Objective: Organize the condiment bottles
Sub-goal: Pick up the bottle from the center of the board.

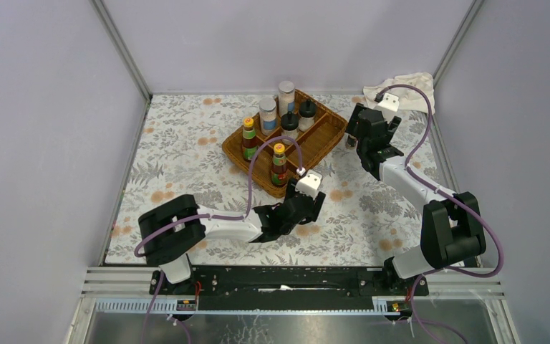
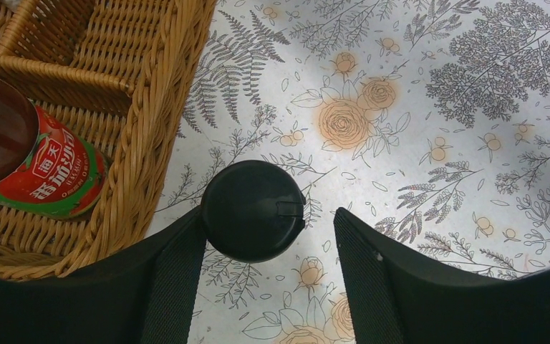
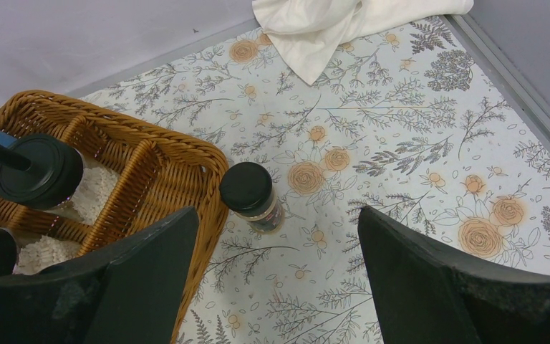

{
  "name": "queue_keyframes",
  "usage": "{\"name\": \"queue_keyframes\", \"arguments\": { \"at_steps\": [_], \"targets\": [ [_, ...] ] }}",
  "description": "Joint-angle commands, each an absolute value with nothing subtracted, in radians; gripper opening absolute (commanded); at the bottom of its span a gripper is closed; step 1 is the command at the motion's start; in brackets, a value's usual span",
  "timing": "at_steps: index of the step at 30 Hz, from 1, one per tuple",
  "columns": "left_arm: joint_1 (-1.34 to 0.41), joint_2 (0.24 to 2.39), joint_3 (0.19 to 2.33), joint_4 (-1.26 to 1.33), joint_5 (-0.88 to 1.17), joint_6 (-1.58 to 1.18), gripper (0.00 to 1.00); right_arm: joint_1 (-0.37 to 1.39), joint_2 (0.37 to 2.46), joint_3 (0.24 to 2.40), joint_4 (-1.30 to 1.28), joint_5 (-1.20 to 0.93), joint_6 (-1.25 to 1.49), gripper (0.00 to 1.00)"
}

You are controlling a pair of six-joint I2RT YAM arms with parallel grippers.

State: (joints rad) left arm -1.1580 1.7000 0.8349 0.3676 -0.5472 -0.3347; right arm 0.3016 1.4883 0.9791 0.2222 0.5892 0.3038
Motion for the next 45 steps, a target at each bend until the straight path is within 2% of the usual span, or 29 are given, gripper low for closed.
{"name": "queue_keyframes", "arguments": {
  "at_steps": [1, 29, 32, 38, 41, 45],
  "targets": [
    [-1.164, 1.714, 0.827, 0.45, -0.583, -0.322, 0.69, 0.297, 1.477, 0.991, 0.253, 0.594, 0.307, 0.9],
    [-1.169, 1.712, 0.805, 0.508, -0.622, -0.315, 0.55, 0.298, 1.468, 0.98, 0.25, 0.591, 0.311, 0.9],
    [-1.17, 1.715, 0.804, 0.513, -0.628, -0.307, 0.5, 0.298, 1.466, 0.98, 0.25, 0.59, 0.313, 0.9],
    [-1.172, 1.728, 0.807, 0.523, -0.634, -0.3, 0.49, 0.298, 1.462, 0.977, 0.249, 0.588, 0.314, 0.9],
    [-1.172, 1.738, 0.811, 0.529, -0.634, -0.294, 0.43, 0.298, 1.46, 0.974, 0.251, 0.588, 0.316, 0.89],
    [-1.172, 1.75, 0.82, 0.531, -0.637, -0.29, 0.28, 0.298, 1.457, 0.971, 0.251, 0.588, 0.317, 0.89]
  ]
}}
